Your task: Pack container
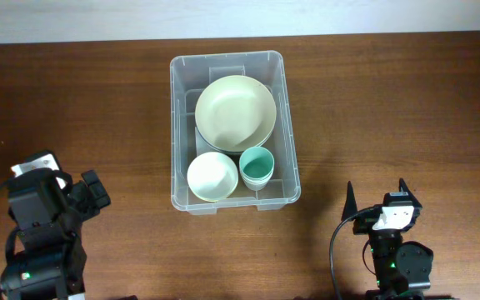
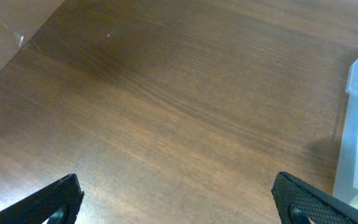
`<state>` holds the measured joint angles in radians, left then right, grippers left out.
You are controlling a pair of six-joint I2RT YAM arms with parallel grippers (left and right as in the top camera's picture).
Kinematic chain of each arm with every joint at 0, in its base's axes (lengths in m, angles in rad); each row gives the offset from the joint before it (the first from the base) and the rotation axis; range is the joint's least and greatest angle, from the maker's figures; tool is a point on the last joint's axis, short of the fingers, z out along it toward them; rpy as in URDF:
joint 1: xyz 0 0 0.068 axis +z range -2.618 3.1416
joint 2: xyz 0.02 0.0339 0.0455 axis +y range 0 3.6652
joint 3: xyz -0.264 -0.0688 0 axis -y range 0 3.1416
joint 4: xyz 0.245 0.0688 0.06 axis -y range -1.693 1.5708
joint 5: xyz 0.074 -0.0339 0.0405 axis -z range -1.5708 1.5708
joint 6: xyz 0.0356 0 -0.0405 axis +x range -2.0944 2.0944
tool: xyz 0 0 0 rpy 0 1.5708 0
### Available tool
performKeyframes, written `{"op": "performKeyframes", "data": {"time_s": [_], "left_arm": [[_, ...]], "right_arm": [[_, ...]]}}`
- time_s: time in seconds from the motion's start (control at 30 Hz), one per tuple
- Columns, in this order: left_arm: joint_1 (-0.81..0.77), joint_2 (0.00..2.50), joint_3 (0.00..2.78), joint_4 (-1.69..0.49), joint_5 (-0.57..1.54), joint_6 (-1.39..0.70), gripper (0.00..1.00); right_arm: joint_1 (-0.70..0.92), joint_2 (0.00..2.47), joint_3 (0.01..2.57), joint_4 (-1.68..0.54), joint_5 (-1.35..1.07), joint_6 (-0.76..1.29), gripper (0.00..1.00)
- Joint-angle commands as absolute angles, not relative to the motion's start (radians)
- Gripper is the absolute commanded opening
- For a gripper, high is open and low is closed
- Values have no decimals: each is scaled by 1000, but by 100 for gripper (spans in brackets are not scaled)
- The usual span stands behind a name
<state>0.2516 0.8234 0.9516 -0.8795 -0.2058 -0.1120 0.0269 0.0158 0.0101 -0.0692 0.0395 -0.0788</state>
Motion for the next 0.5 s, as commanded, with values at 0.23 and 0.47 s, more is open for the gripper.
{"op": "performKeyframes", "data": {"time_s": [0.23,0.47], "left_arm": [[88,517,823,-814,-149,-23,100],[64,184,480,-562,-47,127,100]], "right_arm": [[33,9,6,-78,49,-71,99],[33,9,6,-78,49,-71,99]]}}
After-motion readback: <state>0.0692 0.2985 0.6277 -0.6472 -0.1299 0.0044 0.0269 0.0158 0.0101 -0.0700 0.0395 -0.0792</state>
